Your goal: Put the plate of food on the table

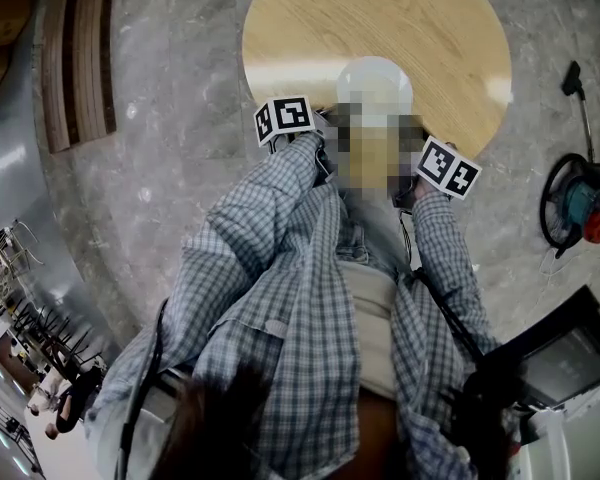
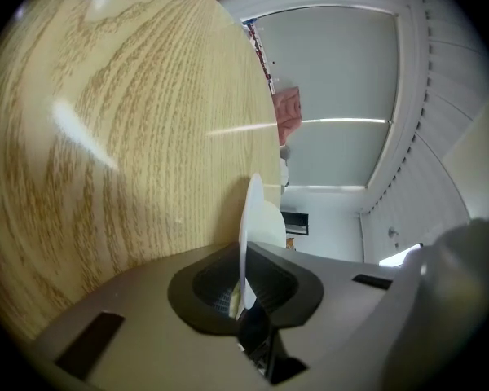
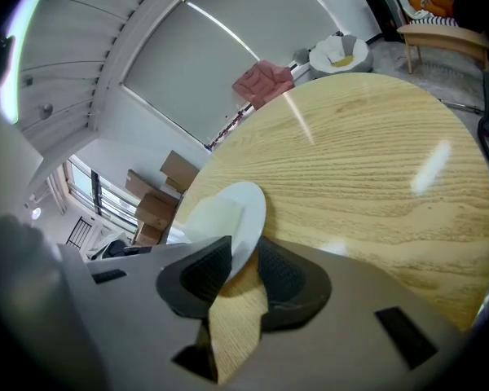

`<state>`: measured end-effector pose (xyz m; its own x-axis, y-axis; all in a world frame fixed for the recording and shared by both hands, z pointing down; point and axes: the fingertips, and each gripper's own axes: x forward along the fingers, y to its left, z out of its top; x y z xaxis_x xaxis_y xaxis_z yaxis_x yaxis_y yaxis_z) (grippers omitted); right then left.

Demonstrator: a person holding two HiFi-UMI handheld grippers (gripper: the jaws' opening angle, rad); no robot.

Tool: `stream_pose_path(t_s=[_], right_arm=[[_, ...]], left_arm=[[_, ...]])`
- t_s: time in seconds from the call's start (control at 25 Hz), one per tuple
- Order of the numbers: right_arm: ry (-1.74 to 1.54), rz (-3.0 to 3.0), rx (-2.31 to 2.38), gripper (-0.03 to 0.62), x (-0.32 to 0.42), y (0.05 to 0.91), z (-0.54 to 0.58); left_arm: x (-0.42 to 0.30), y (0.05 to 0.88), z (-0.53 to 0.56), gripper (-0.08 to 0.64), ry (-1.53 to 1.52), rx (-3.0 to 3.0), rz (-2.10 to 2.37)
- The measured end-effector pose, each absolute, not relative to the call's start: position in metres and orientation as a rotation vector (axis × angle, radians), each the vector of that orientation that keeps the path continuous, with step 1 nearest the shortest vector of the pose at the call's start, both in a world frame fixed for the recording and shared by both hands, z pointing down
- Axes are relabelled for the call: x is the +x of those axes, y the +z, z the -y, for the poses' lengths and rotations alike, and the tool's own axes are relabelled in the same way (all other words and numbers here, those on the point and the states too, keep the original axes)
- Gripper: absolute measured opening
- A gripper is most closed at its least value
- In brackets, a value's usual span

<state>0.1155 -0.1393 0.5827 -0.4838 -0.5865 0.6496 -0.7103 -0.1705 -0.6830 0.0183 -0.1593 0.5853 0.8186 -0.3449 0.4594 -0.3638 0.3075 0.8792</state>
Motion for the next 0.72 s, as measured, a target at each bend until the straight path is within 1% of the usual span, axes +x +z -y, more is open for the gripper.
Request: stream_pose_path(t_s=[0.4,0.56,0.72], right_arm=[[1.667,1.935,1.463,0.104,0.1142,0.5844,0.1395],[1.575,1.924,1.425,0.107,0.1141,0.5845,0.1396],[1.571,1.909,1.423,0.11,0.1144,0.5859,0.1396]], left_arm=[[0.0189,0.5864,0.1589,0.028,0.029,1.295,0.667],[0.0191,0.5857,0.1597,0.028,0.045,1.309,0.663],[0.0191,0.5861,0.1601,0.028,0.05,1.315,0.665]])
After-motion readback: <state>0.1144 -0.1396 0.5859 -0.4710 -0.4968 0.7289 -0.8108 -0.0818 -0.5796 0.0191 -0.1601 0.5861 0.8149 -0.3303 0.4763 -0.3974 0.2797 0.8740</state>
